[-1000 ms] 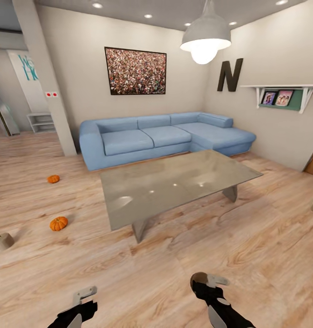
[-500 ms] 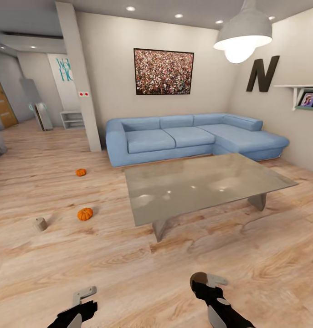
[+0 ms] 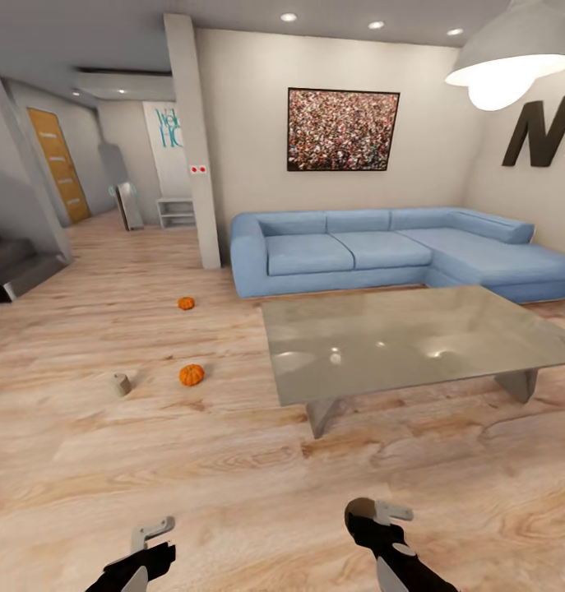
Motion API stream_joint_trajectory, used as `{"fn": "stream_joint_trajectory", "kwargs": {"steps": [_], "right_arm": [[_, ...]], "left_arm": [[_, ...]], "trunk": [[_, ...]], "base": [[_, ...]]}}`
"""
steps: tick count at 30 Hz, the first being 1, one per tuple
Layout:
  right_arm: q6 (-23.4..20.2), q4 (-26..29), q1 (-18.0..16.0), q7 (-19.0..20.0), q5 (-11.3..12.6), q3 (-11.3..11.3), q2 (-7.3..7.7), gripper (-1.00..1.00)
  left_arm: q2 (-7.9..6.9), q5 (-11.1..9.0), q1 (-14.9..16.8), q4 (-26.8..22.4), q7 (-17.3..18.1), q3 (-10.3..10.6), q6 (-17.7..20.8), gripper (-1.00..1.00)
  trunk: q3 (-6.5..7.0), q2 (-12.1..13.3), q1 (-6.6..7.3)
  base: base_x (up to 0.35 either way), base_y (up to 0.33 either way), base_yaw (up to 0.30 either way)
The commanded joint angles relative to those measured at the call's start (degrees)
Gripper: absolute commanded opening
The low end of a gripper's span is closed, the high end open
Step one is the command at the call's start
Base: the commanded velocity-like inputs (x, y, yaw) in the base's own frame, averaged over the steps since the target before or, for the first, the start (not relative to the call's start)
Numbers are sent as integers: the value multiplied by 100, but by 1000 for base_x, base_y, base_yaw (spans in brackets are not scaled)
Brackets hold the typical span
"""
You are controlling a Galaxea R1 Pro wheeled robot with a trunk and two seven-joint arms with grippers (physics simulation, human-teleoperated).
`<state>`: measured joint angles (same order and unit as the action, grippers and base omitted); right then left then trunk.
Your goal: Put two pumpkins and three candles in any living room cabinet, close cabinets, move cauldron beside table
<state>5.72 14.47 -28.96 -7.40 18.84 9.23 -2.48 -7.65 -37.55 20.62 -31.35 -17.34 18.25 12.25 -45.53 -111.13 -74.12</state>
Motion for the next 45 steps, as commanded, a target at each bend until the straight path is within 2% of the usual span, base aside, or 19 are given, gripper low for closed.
{"fn": "stream_joint_trajectory", "kwargs": {"steps": [1, 21, 41, 45], "right_arm": [[24, -5, -4, -33, 50, 53, 2, -100], [26, -15, -4, -32, 49, 53, -33, -100], [26, -15, -4, -21, 49, 60, -33, -100], [26, -15, -4, 23, 49, 56, -33, -100]], "left_arm": [[-9, -55, 4, -12, -51, 46, 14, 100], [-9, -37, 4, -12, -51, 49, 14, 100], [-16, -33, 4, -12, -50, 56, 14, 100], [-17, -13, 4, -12, -44, 64, 14, 100]], "trunk": [[-5, -3, 2], [-5, -3, 2], [-5, -3, 2], [-5, -3, 2]], "base": [[-136, 139, 286], [-57, 242, 286], [75, 281, 286], [230, 199, 113]]}}
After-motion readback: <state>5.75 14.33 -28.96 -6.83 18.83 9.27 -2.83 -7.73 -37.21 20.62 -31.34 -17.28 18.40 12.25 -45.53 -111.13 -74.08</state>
